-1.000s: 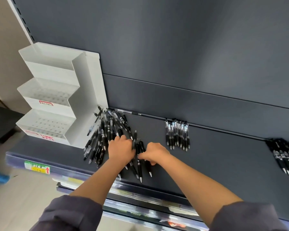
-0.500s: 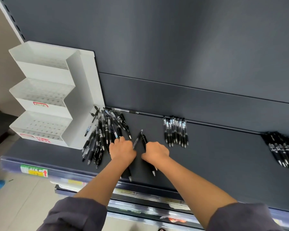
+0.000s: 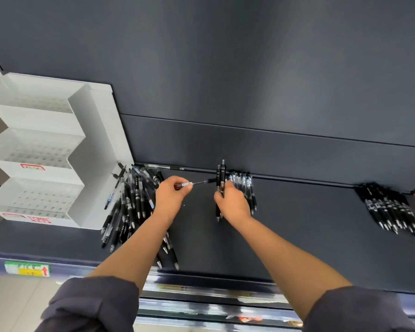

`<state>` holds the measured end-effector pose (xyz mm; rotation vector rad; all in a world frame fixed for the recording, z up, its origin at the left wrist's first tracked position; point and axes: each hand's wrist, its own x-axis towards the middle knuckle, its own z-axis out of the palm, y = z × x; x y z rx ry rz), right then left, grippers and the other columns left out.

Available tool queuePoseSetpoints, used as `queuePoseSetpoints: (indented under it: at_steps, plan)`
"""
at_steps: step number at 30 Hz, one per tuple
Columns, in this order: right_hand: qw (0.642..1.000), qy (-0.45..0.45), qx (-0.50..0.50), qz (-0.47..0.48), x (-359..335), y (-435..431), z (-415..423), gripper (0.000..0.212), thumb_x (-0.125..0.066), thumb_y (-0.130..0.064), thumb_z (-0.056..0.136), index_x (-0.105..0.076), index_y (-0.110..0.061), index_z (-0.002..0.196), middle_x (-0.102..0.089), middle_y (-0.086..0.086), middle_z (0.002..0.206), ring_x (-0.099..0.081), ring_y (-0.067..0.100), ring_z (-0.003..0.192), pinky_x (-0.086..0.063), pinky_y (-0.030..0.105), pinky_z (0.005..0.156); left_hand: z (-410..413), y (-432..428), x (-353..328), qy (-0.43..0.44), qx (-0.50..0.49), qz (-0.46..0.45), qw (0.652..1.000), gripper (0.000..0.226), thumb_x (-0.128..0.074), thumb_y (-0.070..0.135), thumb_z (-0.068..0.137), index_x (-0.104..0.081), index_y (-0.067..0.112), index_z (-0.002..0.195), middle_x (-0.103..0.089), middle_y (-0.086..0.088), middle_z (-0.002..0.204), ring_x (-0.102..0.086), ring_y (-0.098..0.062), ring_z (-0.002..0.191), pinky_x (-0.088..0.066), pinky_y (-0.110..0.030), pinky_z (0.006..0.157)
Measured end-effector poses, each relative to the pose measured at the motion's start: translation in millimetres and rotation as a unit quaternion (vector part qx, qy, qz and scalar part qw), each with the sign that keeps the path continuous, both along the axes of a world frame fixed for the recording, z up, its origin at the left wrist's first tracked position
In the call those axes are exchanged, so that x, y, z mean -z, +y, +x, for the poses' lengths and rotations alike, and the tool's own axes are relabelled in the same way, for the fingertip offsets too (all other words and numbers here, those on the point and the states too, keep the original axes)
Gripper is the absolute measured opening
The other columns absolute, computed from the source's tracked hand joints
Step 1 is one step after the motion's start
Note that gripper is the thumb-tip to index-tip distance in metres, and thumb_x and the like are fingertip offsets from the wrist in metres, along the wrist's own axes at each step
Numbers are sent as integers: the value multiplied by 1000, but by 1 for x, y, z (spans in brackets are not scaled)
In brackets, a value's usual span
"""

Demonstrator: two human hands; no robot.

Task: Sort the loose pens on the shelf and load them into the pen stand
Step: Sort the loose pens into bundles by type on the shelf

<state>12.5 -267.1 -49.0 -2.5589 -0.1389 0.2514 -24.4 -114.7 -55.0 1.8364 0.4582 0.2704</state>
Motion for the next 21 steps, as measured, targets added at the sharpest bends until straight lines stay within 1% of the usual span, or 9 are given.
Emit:
queuePoseSetpoints:
  at_steps: [3, 5, 7, 9, 12, 14, 17, 19, 21]
  plan:
    - [1000, -6, 15, 19, -4, -15, 5, 19, -44, -25, 95, -42, -7, 101, -62, 15, 92, -59, 36, 87, -48, 40, 70, 11, -16, -6, -28, 6, -80, 996, 14, -70, 8, 81, -61, 15, 73, -57, 4, 68, -49, -6, 61, -39, -20, 62]
    - [999, -6, 24, 32, -5, -25, 9, 17, -45, -25, 95, -42, -9, 99, -60, 12, 88, -59, 36, 88, -48, 40, 71, 19, -29, -11, -45, 9, -117, 992, 14, -69, 8, 82, -60, 14, 73, -53, 4, 66, -46, -5, 61, -37, -17, 60]
    - [999, -5, 31, 42, -6, -35, 14, 15, -45, -26, 94, -38, -12, 93, -61, 13, 90, -59, 36, 88, -46, 38, 70, 25, -40, -16, -58, 20, -127, 990, 14, -66, 12, 85, -60, 16, 74, -53, 5, 68, -47, -5, 63, -39, -17, 61]
    - [998, -3, 34, 48, -7, -46, 18, 16, -45, -26, 94, -38, -12, 92, -61, 15, 90, -58, 36, 87, -43, 36, 67, 30, -51, -19, -59, 37, -125, 990, 15, -61, 14, 89, -57, 17, 75, -56, 2, 70, -51, -9, 66, -43, -22, 63]
    - [998, 0, 27, 49, -8, -67, 24, 13, -44, -25, 94, -41, -13, 95, -57, 9, 82, -58, 34, 81, -40, 32, 63, 35, -69, -18, -27, 47, -116, 992, 12, -55, 17, 94, -51, 16, 82, -61, -4, 71, -57, -18, 60, -48, -28, 56]
    - [999, 4, 22, 46, -8, -84, 29, 13, -44, -24, 94, -40, -13, 90, -54, 6, 77, -54, 31, 75, -38, 31, 59, 37, -83, -16, 3, 36, -106, 994, 10, -53, 20, 95, -50, 15, 86, -61, -6, 69, -57, -19, 54, -51, -27, 52]
    - [999, 14, 17, 39, -5, -110, 38, 17, -45, -24, 95, -37, -13, 85, -48, 1, 67, -51, 27, 68, -35, 30, 54, 40, -103, -10, 55, 24, -103, 993, 14, -49, 23, 97, -47, 18, 84, -58, -7, 68, -55, -19, 51, -43, -21, 44]
    - [999, 20, 11, 37, -3, -123, 44, 19, -45, -26, 96, -37, -13, 85, -48, 1, 67, -51, 26, 66, -37, 29, 55, 44, -113, -6, 101, 21, -113, 988, 10, -44, 24, 98, -45, 16, 92, -56, -7, 69, -54, -20, 54, -41, -23, 50]
    - [999, 27, 1, 39, 1, -135, 49, 18, -45, -27, 96, -39, -13, 86, -52, 3, 72, -52, 26, 67, -40, 30, 57, 47, -122, -5, 142, 14, -135, 980, 8, -41, 22, 99, -43, 15, 104, -56, -6, 72, -55, -20, 59, -45, -27, 57]
